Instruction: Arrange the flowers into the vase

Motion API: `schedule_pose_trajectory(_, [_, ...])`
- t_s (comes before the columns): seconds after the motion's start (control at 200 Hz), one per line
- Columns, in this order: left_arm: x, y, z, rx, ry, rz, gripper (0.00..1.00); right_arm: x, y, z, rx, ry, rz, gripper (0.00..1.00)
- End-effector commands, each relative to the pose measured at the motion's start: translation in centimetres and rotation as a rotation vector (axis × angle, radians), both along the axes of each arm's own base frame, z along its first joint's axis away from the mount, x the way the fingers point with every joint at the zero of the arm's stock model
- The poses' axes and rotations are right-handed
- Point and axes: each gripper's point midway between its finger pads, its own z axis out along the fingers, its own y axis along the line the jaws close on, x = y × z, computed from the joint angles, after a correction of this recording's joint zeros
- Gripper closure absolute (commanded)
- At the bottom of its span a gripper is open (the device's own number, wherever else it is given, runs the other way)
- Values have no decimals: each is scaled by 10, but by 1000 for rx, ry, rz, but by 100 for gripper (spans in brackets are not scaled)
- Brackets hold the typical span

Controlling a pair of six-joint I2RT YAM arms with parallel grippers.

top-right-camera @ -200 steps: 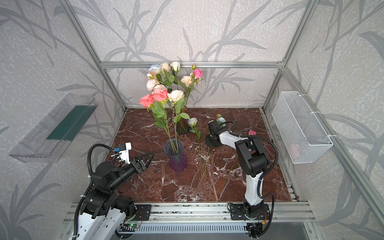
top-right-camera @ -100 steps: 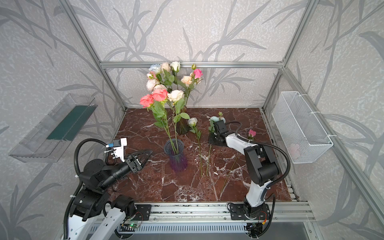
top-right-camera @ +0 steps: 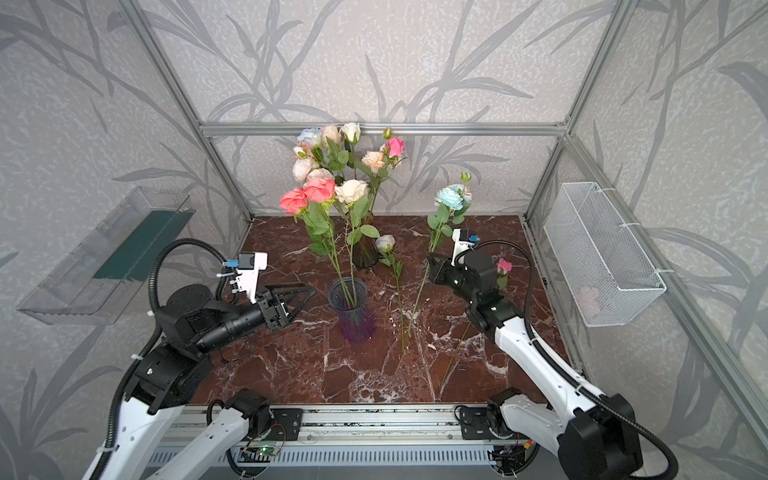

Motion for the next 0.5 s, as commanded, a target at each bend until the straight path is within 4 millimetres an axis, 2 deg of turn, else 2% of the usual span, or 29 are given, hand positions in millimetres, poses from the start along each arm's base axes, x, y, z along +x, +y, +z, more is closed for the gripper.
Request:
schedule_pose_trajectory(0.0, [4,-24,0,128,-75,-47,32,-16,0,41,48,-158,17,97])
schedule_pose_trajectory(0.115, [6,-73,-9,272,-142,-118,32,-33,1,61,74,-218,53,97])
schedule_pose_trajectory(0.27, [16,-137,-18,341,-161,-225,31,-56,11,81,108,-267,123,98])
schedule_pose_trajectory(0.36, [26,-162,-16,345,-192,-238,32,-69,17,87,120,-287,168,98])
schedule_pose_trajectory(0.495, [39,-185,-12,326,-218,-246,32,-84,16,92,146,-293,187,98])
